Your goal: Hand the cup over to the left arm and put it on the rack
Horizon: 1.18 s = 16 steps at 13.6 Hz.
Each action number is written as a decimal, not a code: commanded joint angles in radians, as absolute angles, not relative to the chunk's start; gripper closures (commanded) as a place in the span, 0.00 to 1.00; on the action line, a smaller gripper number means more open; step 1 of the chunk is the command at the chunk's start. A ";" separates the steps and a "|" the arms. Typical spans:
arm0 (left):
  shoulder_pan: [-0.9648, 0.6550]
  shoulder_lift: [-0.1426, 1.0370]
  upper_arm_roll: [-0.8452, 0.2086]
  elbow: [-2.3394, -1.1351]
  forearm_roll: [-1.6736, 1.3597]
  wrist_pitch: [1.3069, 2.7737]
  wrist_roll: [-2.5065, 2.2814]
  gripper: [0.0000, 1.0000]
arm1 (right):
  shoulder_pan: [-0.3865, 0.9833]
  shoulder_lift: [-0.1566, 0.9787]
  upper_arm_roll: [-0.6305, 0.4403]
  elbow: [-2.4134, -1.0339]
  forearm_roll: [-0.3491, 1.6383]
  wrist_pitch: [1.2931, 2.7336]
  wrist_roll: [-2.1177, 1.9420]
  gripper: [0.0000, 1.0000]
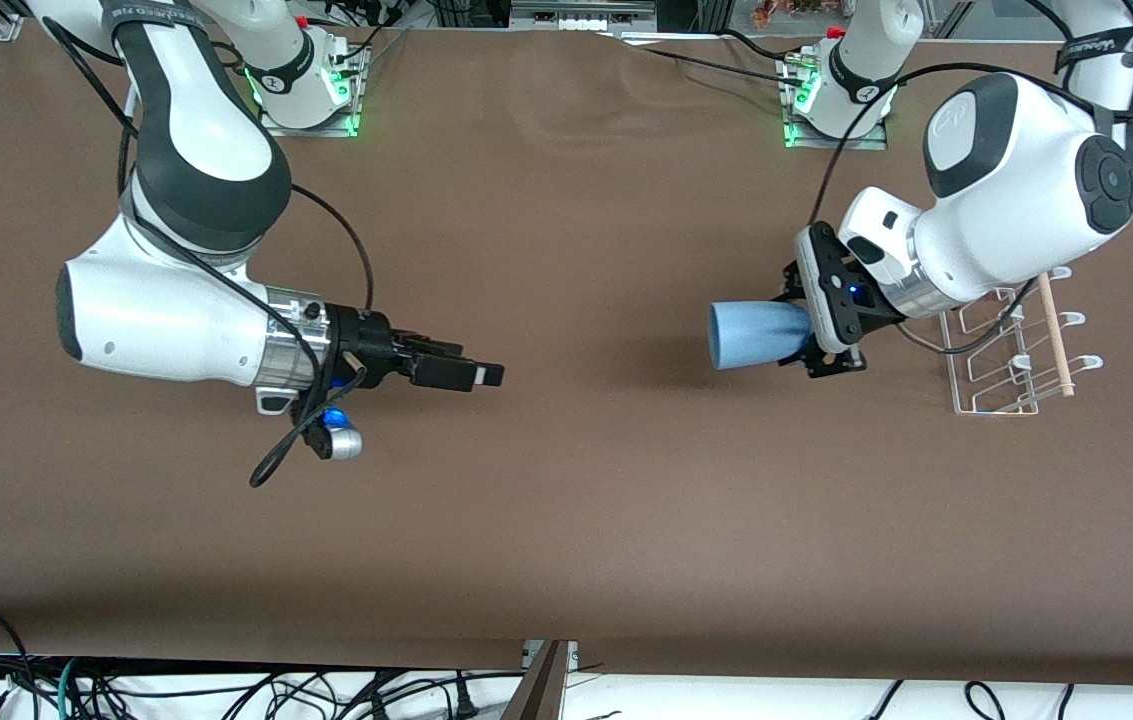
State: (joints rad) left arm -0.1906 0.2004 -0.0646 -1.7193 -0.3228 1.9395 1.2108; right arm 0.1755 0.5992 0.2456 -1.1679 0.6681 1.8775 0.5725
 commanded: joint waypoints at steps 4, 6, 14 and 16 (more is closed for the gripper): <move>-0.178 0.189 -0.069 -1.690 0.094 1.705 1.058 1.00 | 0.132 0.558 0.178 -1.184 0.347 1.695 0.390 0.00; -0.158 0.195 -0.069 -1.692 0.216 1.648 1.058 1.00 | 0.129 0.522 0.173 -1.213 0.135 1.694 0.388 0.00; -0.049 0.313 -0.069 -1.719 0.759 1.506 1.052 1.00 | 0.041 0.292 0.123 -1.359 -0.062 1.683 0.312 0.00; -0.012 0.319 -0.071 -1.736 0.842 1.517 1.022 1.00 | 0.041 0.255 0.123 -1.385 -0.138 1.683 0.298 0.00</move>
